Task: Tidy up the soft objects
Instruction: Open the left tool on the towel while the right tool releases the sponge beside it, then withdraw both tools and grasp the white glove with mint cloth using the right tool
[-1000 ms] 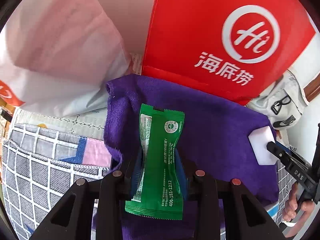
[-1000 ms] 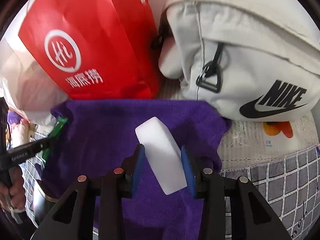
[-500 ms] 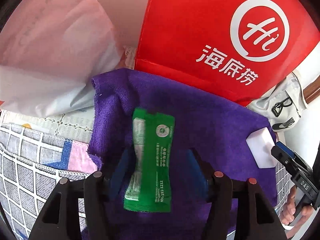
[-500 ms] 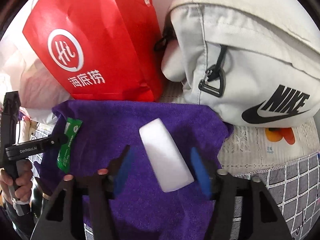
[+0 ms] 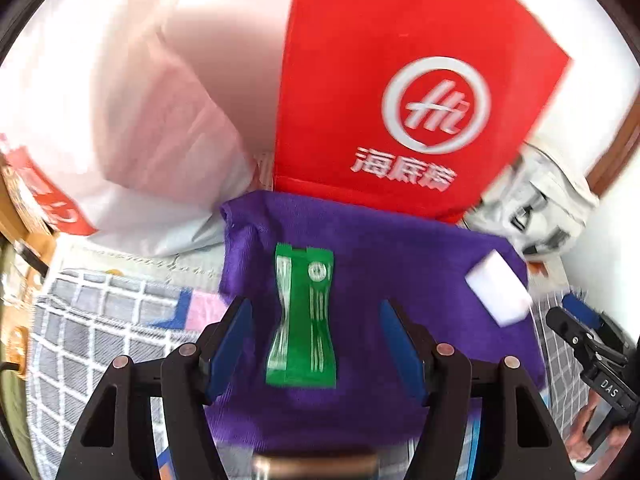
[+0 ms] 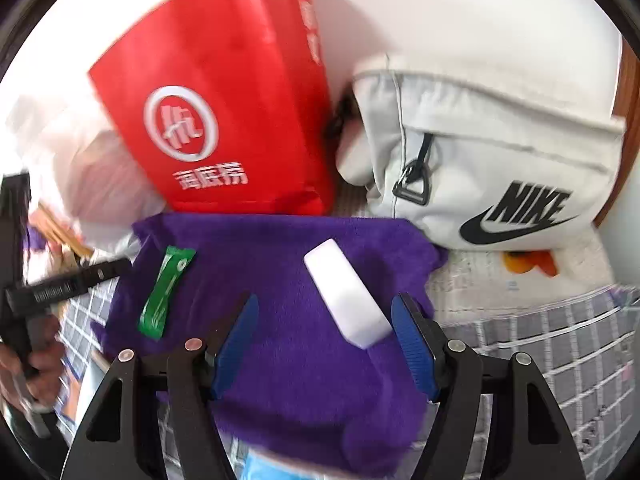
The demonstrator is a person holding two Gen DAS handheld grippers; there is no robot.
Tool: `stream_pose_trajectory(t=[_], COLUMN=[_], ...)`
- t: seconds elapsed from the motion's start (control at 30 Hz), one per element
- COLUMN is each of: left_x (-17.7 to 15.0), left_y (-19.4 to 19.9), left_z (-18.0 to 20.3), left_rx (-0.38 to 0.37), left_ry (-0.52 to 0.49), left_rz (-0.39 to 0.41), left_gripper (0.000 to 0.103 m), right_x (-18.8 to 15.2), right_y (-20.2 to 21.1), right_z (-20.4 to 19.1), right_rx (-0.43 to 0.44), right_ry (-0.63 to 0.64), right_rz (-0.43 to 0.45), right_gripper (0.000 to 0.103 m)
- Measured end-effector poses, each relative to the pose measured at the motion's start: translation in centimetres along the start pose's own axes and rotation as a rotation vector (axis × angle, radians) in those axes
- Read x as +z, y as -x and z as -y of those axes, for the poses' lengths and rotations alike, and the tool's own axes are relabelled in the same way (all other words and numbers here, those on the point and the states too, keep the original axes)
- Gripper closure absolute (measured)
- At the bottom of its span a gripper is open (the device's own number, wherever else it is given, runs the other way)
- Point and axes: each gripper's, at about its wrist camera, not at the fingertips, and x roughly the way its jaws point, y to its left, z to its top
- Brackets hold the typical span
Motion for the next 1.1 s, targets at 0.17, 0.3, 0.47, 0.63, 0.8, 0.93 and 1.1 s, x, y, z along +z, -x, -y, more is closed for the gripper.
stream_pose_trajectory(t=[0.17,0.3,0.47,0.63,0.8,0.93,1.1], left_x=[-2.9,-5.5,-9.6,-13.8,-17.8,-20.2,-22.8], left_y=[4.8,8.6,12.4,14.2,15.2,15.8,15.7], left_z=[-0.5,-1.1,-1.7,-2.3,-2.3,-2.6,-3.5], left_rx=[0.036,0.022,0.007,0.063,0.059,0.047,0.019], left_ry=[-0.059,-0.043,-0.025,0.009,0.000,0.007,0.040], left_rz=[0.027,0.057,0.076,0.084,0.071,0.070,0.047], left_gripper=[0.038,0.038,0.038,0.038,0.038,0.038,0.038], right_x=[-2.9,-5.7,-9.4,-12.6,-16.4,-19.5,-23.5], right_y=[3.3,5.5,9.2,12.6,14.9,16.1,16.4], right_z=[-1.2,-1.8,-3.0,-4.0,-4.8,-5.5,-6.7], right_rx=[-0.052,-0.051,-0.025,-0.046,-0.022,0.038,0.063], right_ry=[0.045,0.039,0.048,0.041,0.056,0.061,0.088], right_rz=[-0.017,-0.038,-0.010,-0.020,-0.011,-0.001,0.000], right_gripper=[0.034,0.034,0.025,0.019,0.019,0.019,0.019])
